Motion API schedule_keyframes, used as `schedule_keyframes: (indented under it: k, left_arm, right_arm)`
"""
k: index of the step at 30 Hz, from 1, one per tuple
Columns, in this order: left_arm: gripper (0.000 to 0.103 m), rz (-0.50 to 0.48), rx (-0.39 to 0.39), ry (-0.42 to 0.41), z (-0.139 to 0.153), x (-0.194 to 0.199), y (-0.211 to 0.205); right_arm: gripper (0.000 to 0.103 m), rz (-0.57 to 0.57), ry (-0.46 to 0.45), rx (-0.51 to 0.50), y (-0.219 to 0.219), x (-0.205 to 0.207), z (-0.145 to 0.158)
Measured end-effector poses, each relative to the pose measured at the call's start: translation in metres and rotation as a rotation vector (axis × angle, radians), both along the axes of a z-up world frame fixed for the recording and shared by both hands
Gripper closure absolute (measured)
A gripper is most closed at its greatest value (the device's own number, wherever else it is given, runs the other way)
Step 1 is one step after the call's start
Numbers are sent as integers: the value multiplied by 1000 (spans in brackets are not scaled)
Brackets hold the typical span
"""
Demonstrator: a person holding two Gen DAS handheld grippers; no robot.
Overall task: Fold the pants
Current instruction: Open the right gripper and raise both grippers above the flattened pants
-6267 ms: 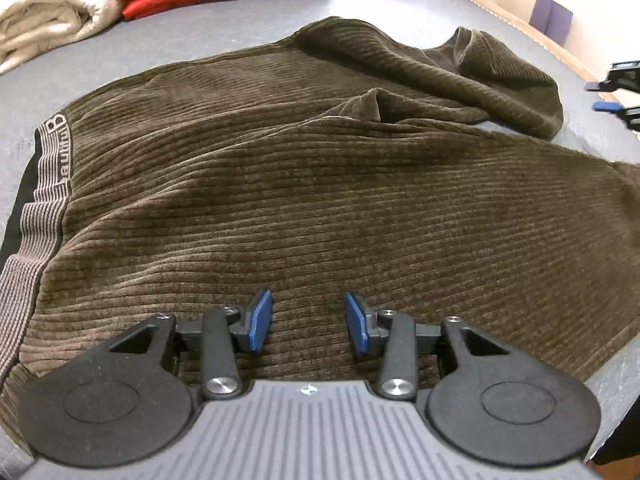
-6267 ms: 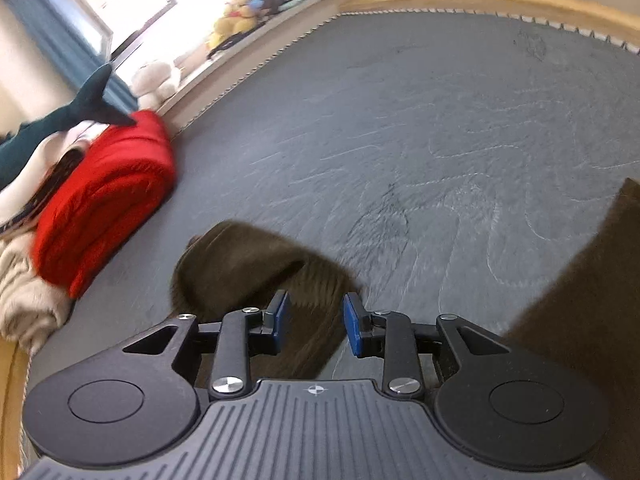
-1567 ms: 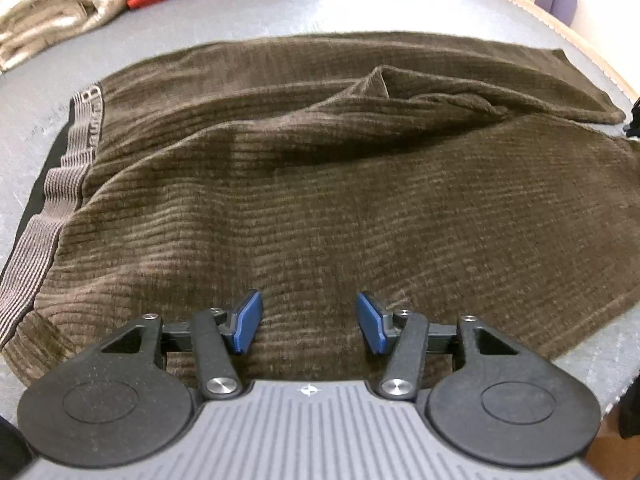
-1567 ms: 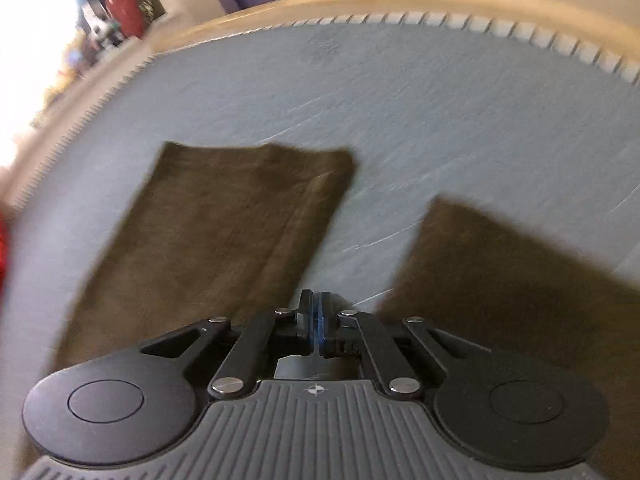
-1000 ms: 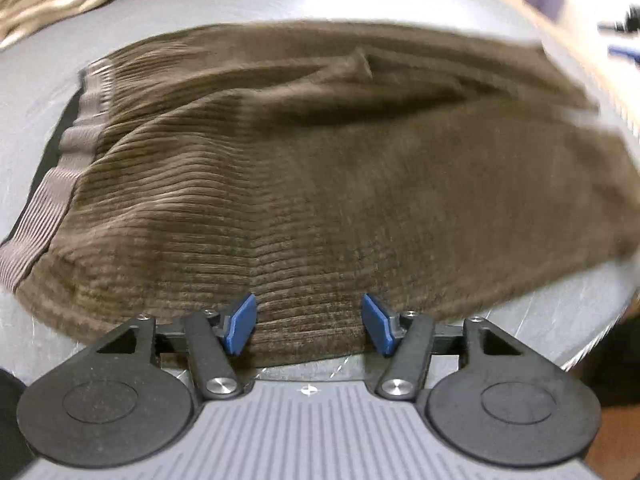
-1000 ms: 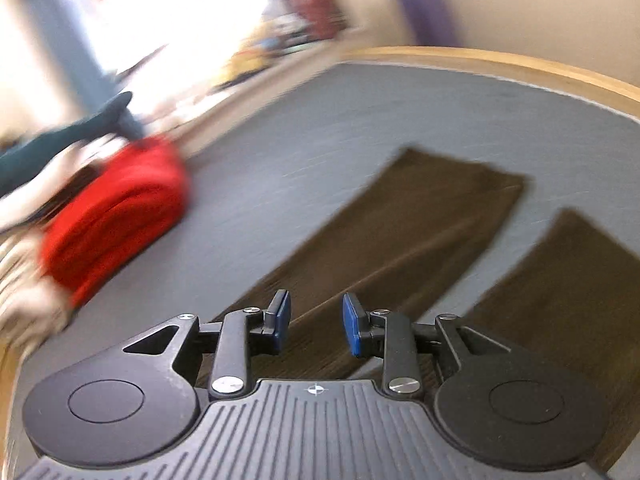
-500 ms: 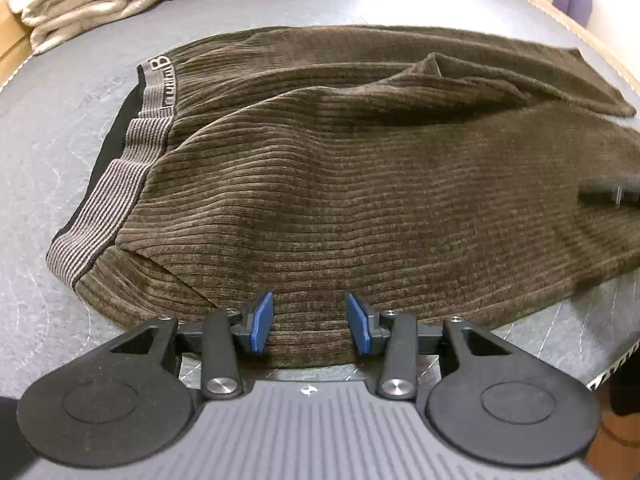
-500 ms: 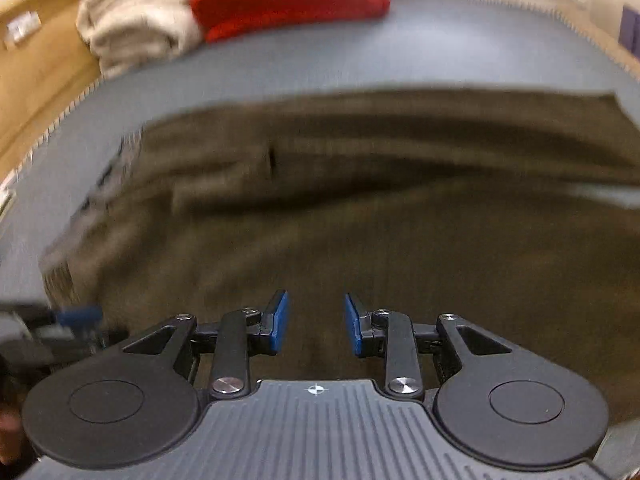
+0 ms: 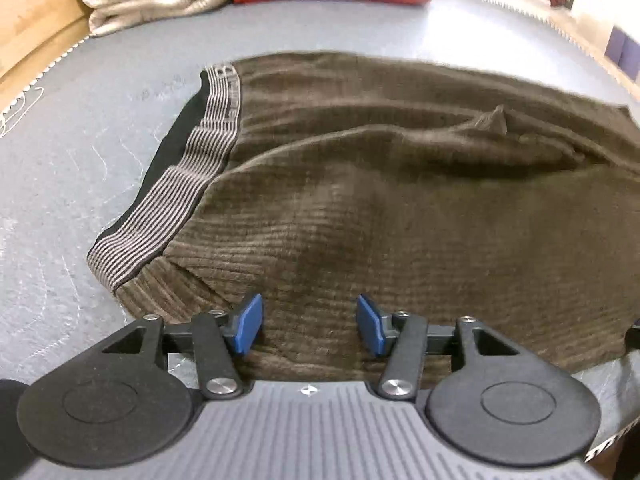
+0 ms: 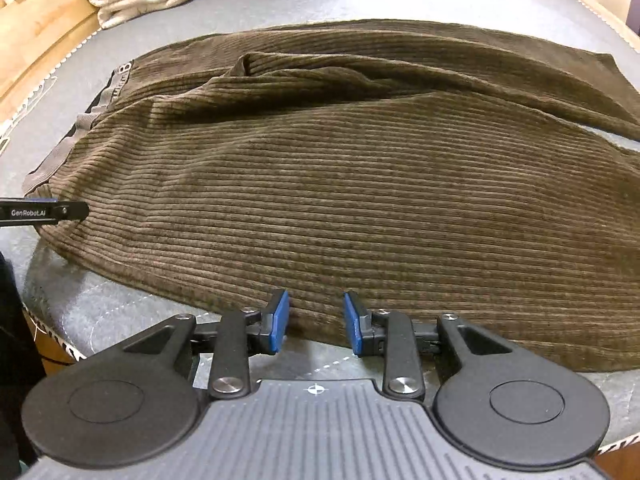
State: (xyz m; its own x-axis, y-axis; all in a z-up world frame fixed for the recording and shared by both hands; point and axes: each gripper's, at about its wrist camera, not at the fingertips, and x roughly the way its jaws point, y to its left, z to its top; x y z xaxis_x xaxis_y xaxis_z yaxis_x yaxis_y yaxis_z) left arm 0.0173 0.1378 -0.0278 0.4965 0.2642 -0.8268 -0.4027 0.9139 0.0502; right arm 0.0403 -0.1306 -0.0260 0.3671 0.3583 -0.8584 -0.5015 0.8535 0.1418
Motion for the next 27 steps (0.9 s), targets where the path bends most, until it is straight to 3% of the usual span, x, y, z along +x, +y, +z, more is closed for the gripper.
schedule_keyframes:
  k: [5,9,12,15,18,20,22,27]
  left_arm:
    - [41,-24,-34,23,-9,1,-4]
    - [36,-60,-7,29,-12,4,-10]
    - [36,-24,-10,-8,-8,-1,-8]
    - [37,4,-7,-67,1,-4,-3]
    - [54,6,-13,-115,9,-6,0]
    - [76,-3,-25,-130,12,-6,0]
    - [84,-10,-41,-138,17,-5,0]
    - [84,27,-72,-183,36,-1,9]
  right_arm:
    - [68,-60,-30,52,-14,5,14]
    - [64,-66,27,-34,-14,9,-2]
    - [64,-54,-2,-48,-8,9,0]
    - [64,-64,-41,5,-7,9,12]
    - [64,-74,-93,40,-8,11,25]
    - [64,-80,-115,68,-8,14,32]
    - [64,-86,-138,92,-8,16,38]
    - [64,-91,-176,132,-6,25,46]
